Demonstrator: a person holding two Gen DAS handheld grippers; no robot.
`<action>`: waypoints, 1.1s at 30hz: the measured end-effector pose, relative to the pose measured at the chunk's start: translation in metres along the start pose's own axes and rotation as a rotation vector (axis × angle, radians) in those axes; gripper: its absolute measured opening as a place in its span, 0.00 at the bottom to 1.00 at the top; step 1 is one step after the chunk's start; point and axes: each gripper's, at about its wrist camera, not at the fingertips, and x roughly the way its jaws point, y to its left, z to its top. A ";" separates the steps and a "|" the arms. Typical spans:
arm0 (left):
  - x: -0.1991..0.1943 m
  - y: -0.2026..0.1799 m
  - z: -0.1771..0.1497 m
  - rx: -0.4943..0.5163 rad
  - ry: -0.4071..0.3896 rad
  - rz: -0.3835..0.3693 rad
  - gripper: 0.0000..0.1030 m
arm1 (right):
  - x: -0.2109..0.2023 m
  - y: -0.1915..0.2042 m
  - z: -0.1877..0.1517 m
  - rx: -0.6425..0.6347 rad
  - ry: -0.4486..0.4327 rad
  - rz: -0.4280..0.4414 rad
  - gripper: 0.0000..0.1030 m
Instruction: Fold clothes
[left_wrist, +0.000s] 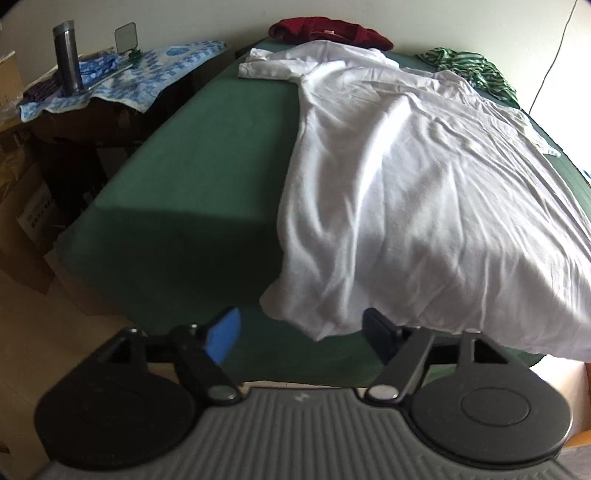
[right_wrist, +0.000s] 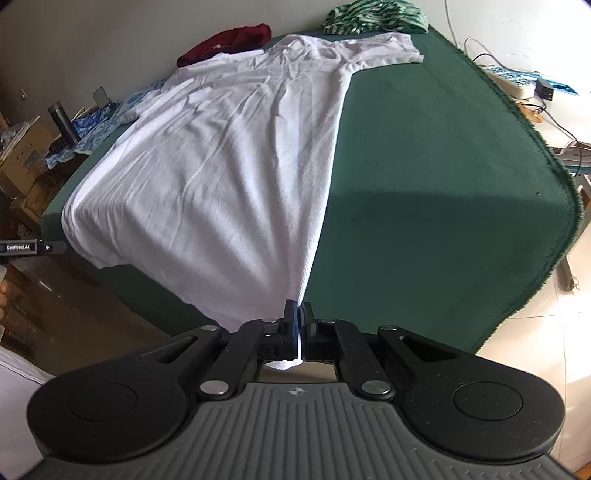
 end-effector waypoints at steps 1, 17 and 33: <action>0.004 0.002 0.003 -0.002 -0.004 -0.006 0.85 | 0.003 -0.001 0.002 0.009 -0.019 -0.005 0.21; 0.029 -0.019 0.020 0.049 0.052 -0.062 0.01 | 0.028 -0.018 0.027 0.205 -0.081 0.119 0.03; -0.002 -0.013 -0.001 0.075 0.083 -0.055 0.00 | -0.007 -0.007 0.008 0.096 0.010 0.031 0.00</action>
